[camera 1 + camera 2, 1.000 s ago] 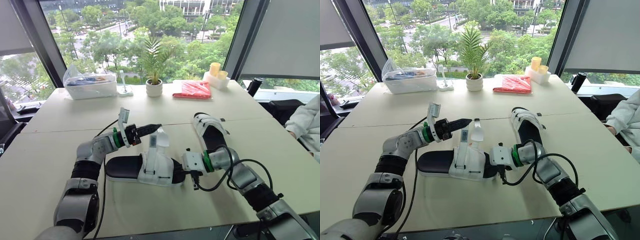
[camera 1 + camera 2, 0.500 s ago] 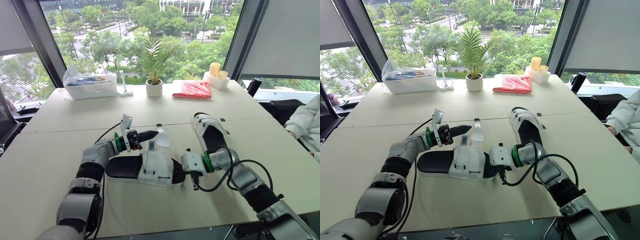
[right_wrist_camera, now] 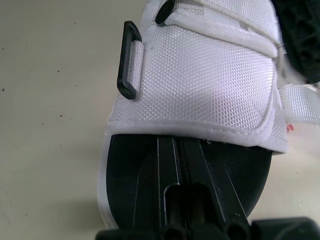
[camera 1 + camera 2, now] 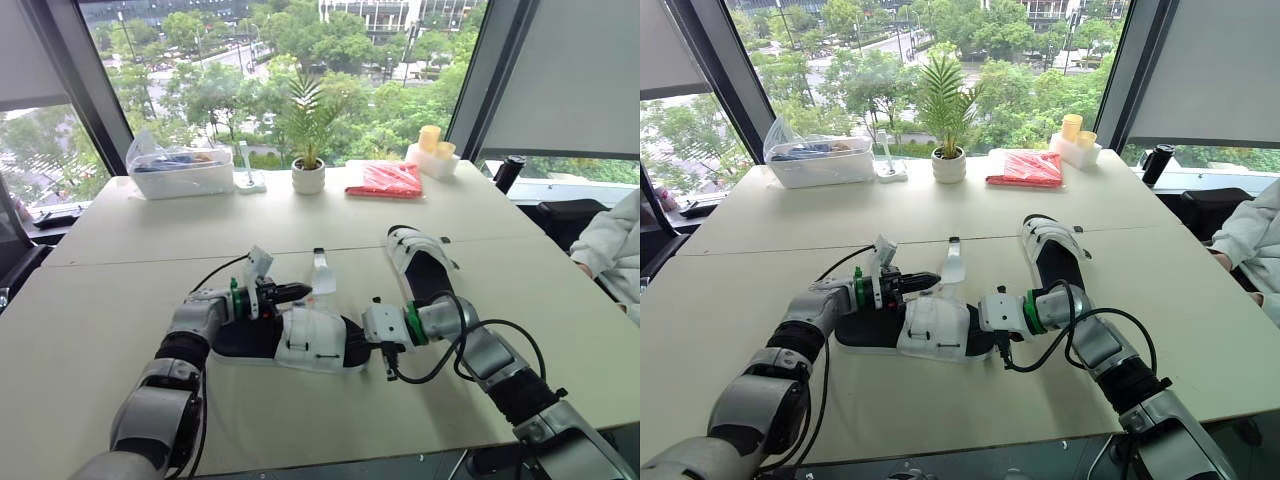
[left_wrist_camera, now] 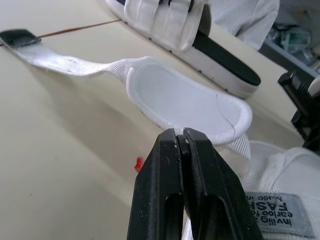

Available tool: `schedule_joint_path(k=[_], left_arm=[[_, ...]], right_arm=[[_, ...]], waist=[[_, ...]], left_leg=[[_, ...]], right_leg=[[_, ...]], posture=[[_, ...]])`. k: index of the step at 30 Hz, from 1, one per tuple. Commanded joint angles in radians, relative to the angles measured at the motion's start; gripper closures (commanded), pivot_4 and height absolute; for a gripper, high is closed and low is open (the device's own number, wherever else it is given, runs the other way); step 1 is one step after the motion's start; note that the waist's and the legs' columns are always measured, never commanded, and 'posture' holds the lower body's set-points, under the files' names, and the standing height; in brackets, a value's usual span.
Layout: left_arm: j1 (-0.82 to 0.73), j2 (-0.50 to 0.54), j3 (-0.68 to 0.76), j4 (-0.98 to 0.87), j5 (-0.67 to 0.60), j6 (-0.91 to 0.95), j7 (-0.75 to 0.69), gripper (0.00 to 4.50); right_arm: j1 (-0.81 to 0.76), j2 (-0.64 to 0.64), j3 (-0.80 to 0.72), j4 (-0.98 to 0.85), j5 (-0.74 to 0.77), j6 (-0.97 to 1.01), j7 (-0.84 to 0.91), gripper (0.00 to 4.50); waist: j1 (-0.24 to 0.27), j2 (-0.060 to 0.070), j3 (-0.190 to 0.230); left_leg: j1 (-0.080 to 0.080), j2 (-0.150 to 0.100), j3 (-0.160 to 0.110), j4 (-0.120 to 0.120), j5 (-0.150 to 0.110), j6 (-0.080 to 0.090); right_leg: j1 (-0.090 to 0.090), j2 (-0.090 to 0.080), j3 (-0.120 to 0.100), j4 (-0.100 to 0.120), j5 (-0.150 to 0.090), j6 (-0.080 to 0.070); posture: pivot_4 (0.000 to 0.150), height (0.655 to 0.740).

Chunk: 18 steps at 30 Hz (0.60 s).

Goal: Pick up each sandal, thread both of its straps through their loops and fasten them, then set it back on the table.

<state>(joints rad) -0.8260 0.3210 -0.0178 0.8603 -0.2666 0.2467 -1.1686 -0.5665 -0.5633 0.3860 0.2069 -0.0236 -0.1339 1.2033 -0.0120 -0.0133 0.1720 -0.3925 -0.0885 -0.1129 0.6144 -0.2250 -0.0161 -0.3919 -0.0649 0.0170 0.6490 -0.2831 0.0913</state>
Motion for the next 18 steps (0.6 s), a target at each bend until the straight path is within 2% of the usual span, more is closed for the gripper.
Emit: schedule_joint_path(k=[1,6,11,14,18], left_arm=[[0.043,0.049,-0.068,0.01,0.092,-0.055,-0.034,4.44],[0.052,0.081,-0.161,0.009,0.181,-0.157,-0.069,4.44],[0.051,0.077,-0.188,-0.005,0.203,-0.144,-0.066,4.44],[0.057,0.076,-0.191,0.003,0.215,-0.134,-0.058,3.52],[0.071,0.089,-0.192,0.001,0.225,-0.152,-0.058,1.68]], right_arm=[[0.028,-0.014,0.039,0.027,-0.038,0.014,0.027,4.5],[0.019,-0.011,0.043,0.037,-0.04,0.008,0.026,4.5],[0.015,-0.011,0.044,0.04,-0.039,0.005,0.023,4.5],[0.016,-0.01,0.044,0.039,-0.038,0.006,0.021,4.5],[0.017,-0.009,0.043,0.038,-0.038,0.008,0.02,4.5]], waist=[[-0.001,0.0,-0.001],[-0.007,0.0,-0.003],[-0.007,0.0,-0.008],[-0.007,0.0,-0.009],[-0.008,0.001,-0.011]], left_leg=[[0.0,0.0,0.0,0.0,0.0,0.0],[0.001,0.001,0.0,-0.001,0.0,0.0],[0.001,0.001,0.001,-0.001,0.0,0.001],[0.001,0.001,0.001,-0.001,0.0,0.001],[0.001,0.001,0.001,-0.001,-0.001,0.001]], right_leg=[[0.0,0.0,0.0,0.0,0.0,0.0],[0.0,0.001,0.001,0.0,0.0,0.0],[0.0,0.001,0.001,0.0,0.0,0.0],[0.0,0.001,0.001,0.0,0.0,0.0],[0.0,0.001,0.001,0.0,0.0,0.0]], posture=[[0.15,0.74],[0.15,0.74],[0.15,0.74],[0.15,0.74],[0.15,0.74]])
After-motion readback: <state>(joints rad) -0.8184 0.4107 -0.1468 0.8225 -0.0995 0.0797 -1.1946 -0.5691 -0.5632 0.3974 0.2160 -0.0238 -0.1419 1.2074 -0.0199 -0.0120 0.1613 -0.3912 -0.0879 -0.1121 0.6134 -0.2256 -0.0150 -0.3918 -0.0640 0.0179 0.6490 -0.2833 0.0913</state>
